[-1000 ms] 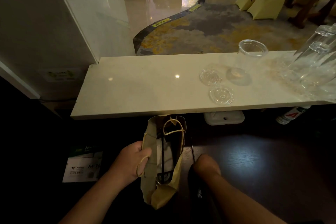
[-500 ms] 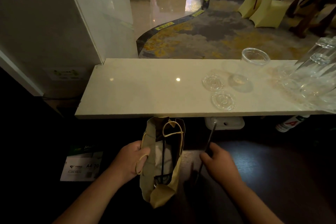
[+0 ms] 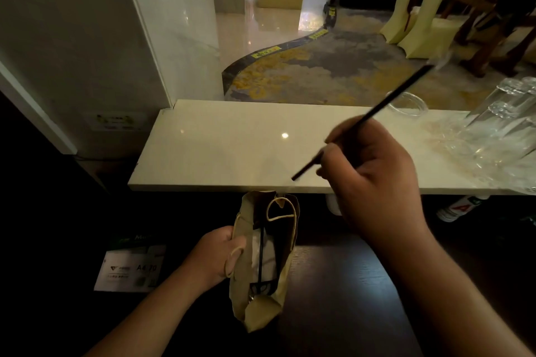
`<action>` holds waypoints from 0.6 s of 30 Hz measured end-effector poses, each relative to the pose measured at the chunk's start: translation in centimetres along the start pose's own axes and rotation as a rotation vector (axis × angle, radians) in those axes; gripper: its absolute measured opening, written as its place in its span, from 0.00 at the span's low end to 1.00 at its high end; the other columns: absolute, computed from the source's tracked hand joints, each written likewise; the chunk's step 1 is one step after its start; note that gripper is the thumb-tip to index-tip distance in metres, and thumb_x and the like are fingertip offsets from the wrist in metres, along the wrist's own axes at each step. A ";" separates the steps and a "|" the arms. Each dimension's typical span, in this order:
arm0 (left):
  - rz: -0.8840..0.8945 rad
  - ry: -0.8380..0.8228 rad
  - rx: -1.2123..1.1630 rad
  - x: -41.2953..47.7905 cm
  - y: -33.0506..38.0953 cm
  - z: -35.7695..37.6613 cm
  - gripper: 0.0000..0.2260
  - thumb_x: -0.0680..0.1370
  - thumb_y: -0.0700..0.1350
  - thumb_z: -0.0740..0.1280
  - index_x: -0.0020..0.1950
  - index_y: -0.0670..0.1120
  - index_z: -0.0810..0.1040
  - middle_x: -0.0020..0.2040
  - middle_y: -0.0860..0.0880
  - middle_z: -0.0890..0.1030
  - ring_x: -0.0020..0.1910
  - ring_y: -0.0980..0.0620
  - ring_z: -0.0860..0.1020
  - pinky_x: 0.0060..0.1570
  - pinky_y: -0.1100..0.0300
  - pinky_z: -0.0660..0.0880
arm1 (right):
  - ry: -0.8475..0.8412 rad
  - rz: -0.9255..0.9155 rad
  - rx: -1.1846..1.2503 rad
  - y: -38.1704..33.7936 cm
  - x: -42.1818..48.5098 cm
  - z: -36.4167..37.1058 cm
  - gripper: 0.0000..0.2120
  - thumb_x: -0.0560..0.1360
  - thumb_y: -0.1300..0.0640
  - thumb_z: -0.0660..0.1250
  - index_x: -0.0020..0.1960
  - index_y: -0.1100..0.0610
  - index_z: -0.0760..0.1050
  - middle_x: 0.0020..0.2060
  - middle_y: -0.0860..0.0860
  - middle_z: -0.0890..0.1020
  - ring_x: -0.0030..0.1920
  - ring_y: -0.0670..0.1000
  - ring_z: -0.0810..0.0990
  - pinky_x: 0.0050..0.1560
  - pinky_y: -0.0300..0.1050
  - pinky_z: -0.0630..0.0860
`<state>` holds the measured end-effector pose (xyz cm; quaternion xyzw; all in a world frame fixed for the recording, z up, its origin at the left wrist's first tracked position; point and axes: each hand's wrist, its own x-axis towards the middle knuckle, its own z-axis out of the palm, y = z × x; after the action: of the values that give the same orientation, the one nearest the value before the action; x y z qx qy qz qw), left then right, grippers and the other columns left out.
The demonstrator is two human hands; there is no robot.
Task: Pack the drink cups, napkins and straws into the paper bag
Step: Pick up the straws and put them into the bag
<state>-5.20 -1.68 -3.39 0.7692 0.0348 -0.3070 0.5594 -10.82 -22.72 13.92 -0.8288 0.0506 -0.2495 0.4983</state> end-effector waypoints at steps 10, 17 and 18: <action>0.024 0.002 0.005 -0.1 -0.3 -0.2 0.11 0.67 0.56 0.68 0.35 0.50 0.84 0.36 0.45 0.86 0.39 0.47 0.82 0.43 0.53 0.73 | -0.291 -0.011 -0.261 -0.2 -1.1 6.6 0.06 0.81 0.51 0.64 0.57 0.49 0.76 0.40 0.44 0.82 0.37 0.43 0.81 0.40 0.47 0.83; -0.040 0.016 -0.100 -0.1 -0.3 -0.1 0.10 0.75 0.49 0.70 0.39 0.45 0.85 0.39 0.40 0.85 0.42 0.38 0.82 0.45 0.50 0.73 | -0.511 0.114 -0.489 5.5 -3.7 10.7 0.05 0.80 0.52 0.60 0.54 0.51 0.71 0.37 0.44 0.76 0.33 0.45 0.74 0.30 0.41 0.69; -0.038 0.025 -0.099 0.1 -0.5 -0.1 0.10 0.75 0.47 0.70 0.34 0.48 0.84 0.36 0.43 0.84 0.40 0.41 0.81 0.44 0.50 0.73 | -0.539 0.166 -0.491 6.1 -3.7 11.0 0.05 0.80 0.52 0.59 0.52 0.52 0.72 0.37 0.45 0.77 0.35 0.47 0.75 0.32 0.41 0.70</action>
<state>-5.31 -1.46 -3.89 0.7436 0.0716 -0.3059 0.5903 -7.94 -15.75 3.25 -0.9526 0.0426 0.0386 0.2987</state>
